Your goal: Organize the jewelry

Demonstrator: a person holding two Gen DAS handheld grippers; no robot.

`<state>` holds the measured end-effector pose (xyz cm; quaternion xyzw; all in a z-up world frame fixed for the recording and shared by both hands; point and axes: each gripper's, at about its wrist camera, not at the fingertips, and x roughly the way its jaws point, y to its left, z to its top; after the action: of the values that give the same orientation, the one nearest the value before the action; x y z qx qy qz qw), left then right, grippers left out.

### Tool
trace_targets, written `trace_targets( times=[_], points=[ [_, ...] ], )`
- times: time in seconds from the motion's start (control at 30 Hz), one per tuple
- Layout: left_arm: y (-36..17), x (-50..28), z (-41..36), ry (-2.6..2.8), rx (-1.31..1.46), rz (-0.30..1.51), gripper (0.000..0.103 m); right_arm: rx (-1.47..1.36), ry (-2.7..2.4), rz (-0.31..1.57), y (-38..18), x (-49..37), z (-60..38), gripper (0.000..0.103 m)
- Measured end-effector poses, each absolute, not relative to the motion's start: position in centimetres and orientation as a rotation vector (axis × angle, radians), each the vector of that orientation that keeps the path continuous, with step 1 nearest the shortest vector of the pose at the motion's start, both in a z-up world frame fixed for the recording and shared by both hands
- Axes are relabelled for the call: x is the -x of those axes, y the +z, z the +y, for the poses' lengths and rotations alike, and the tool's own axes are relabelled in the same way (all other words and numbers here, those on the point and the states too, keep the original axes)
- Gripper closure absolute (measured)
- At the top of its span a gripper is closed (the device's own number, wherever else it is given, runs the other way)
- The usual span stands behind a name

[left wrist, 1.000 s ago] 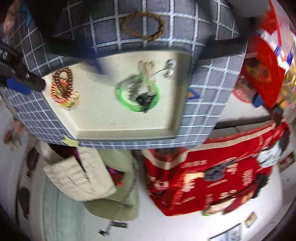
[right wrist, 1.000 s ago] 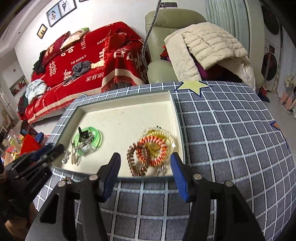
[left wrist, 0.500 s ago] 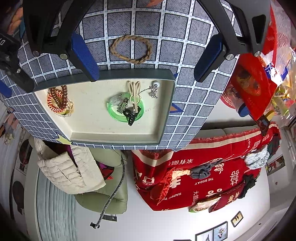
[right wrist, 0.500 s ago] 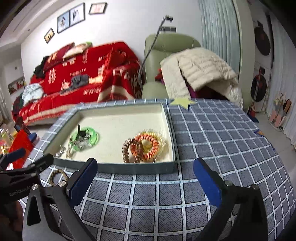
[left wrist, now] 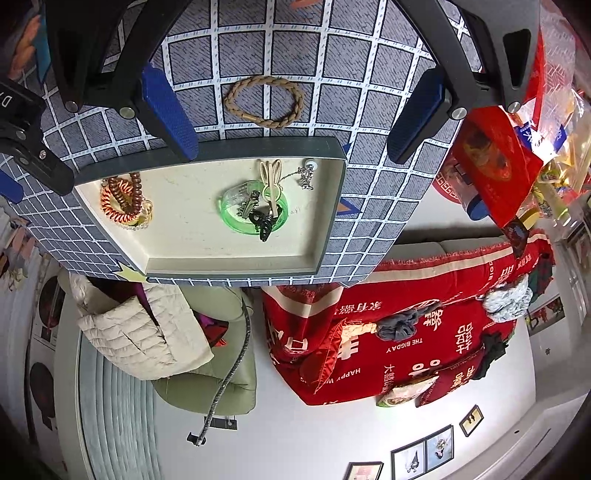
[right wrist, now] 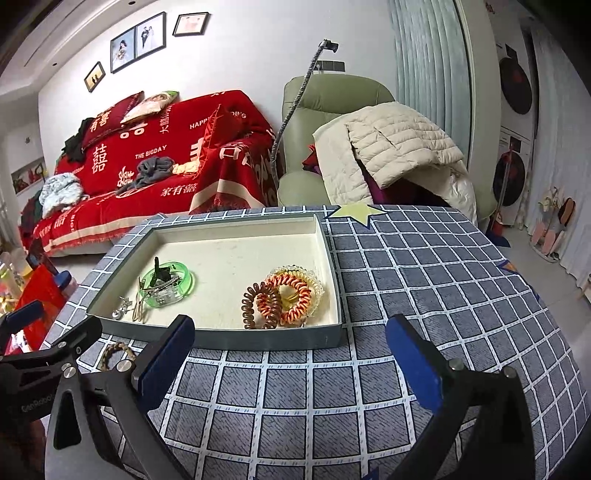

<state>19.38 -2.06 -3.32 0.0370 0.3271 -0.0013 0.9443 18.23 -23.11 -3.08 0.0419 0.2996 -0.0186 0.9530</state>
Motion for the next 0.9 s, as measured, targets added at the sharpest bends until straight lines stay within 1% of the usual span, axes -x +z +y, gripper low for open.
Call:
trace_targets(
  times=[0.9],
  points=[
    [-2.81, -18.77, -1.95, 0.013, -0.071, 0.662, 0.000, -0.077, -0.045, 0.605, -2.55, -17.78, -23.26, 0.000]
  ],
)
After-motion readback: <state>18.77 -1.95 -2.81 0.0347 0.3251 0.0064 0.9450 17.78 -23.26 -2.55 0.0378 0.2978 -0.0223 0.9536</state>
